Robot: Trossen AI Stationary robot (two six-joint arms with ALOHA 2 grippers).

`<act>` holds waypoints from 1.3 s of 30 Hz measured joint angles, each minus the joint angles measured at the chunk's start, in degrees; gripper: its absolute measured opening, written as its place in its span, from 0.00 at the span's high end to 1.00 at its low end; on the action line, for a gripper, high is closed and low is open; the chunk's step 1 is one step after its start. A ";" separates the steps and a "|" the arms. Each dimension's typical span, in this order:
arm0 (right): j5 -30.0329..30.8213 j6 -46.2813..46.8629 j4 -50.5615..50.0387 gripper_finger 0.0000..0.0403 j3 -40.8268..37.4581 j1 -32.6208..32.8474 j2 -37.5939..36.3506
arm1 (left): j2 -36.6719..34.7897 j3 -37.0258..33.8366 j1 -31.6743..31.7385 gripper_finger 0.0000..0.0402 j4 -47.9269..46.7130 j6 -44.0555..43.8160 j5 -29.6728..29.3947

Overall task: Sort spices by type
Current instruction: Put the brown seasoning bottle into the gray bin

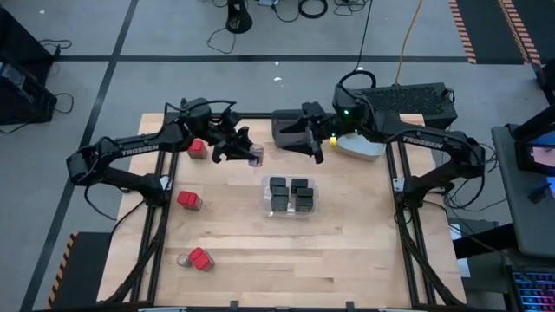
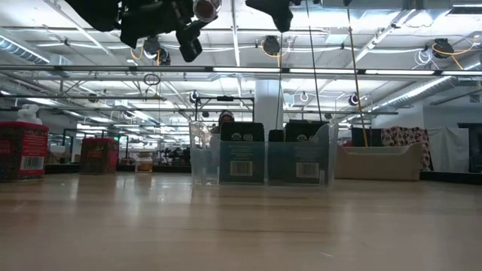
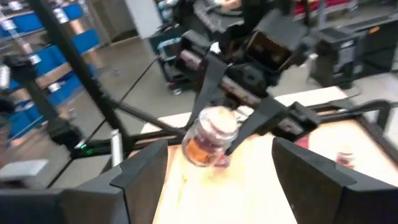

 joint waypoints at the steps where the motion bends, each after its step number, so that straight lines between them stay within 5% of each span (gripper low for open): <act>1: -0.88 -0.01 -0.82 0.33 1.16 0.09 0.75 | 0.00 0.00 -0.17 0.51 0.00 0.01 0.39; 9: -5.04 -0.18 -3.33 0.33 7.26 1.87 5.21 | 0.00 0.00 -0.99 0.51 -0.07 -0.02 2.59; 39: -4.79 -1.86 1.28 0.33 7.33 5.96 10.16 | 0.90 0.07 -8.22 0.51 0.68 -0.02 1.59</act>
